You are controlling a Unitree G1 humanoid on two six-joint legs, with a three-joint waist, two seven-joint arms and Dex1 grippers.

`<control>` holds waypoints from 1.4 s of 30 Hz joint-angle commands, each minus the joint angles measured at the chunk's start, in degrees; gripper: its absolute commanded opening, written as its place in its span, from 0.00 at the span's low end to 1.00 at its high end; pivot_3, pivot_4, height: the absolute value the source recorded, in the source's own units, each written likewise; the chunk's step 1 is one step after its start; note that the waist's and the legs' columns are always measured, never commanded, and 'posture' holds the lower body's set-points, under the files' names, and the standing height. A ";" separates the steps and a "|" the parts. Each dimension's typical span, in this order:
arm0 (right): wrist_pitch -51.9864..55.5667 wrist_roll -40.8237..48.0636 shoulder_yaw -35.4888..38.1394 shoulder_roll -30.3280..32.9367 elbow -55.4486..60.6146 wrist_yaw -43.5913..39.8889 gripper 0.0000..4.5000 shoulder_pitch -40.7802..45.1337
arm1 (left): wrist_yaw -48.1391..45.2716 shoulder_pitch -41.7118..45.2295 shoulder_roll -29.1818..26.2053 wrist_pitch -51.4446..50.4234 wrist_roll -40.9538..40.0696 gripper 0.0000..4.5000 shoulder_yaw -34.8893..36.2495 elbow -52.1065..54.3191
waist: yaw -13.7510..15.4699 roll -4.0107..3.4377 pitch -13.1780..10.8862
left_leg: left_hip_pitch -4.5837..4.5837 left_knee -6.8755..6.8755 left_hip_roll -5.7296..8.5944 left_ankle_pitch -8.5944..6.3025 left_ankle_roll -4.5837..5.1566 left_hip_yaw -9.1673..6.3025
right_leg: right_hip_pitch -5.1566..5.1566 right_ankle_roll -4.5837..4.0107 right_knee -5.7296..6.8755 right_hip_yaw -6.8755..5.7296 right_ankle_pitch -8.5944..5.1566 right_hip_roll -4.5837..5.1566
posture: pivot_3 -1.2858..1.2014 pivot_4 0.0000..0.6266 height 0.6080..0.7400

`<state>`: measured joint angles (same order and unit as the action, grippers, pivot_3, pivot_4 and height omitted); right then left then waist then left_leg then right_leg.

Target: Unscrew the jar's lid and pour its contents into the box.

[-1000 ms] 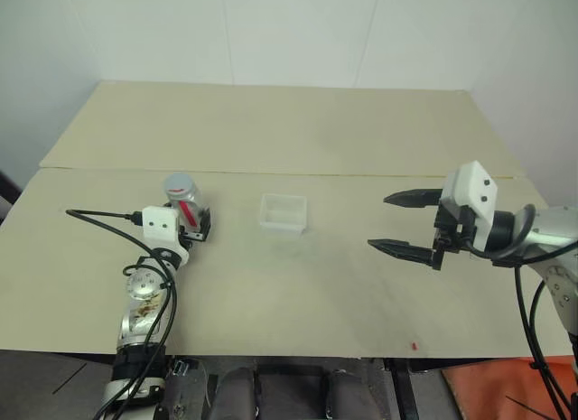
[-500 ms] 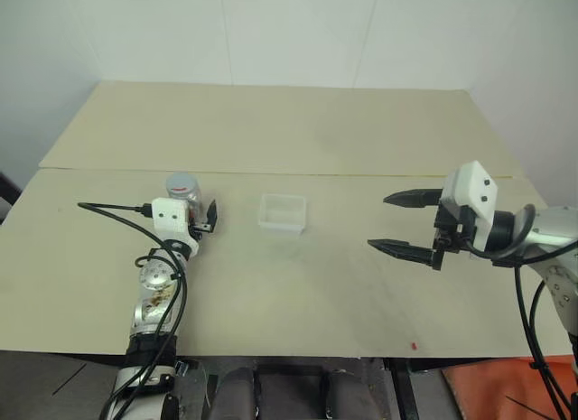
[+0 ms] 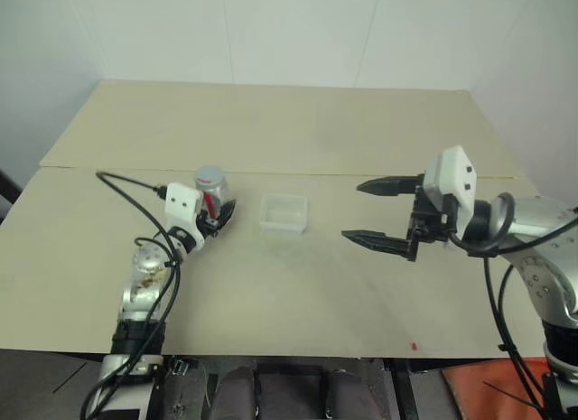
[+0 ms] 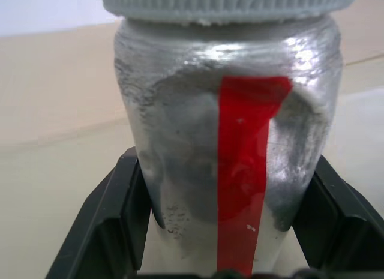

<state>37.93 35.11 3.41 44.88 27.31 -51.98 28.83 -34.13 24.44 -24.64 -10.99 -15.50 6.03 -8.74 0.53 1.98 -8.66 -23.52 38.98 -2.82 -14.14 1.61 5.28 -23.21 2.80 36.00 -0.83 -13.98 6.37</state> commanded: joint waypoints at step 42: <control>13.35 0.58 -10.02 -25.97 -14.07 15.22 0.73 27.11 | -44.67 19.52 -8.37 -4.85 -10.96 0.63 -8.05 -1.93 | -1.23 -0.03 -0.02 | -0.40 0.07 -0.03 0.05 -0.03 0.18 | -0.20 0.00 0.25 -0.16 0.00 -0.08 | 0.52 0.24 1.00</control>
<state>51.78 35.55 -7.77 18.79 12.36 -36.82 54.18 -78.26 43.51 -32.61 -17.43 -26.50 -2.69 -12.61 -0.70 1.95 -8.68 -23.92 39.05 -2.85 -14.10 1.58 5.47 -23.41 2.81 36.26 -0.99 -13.98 6.29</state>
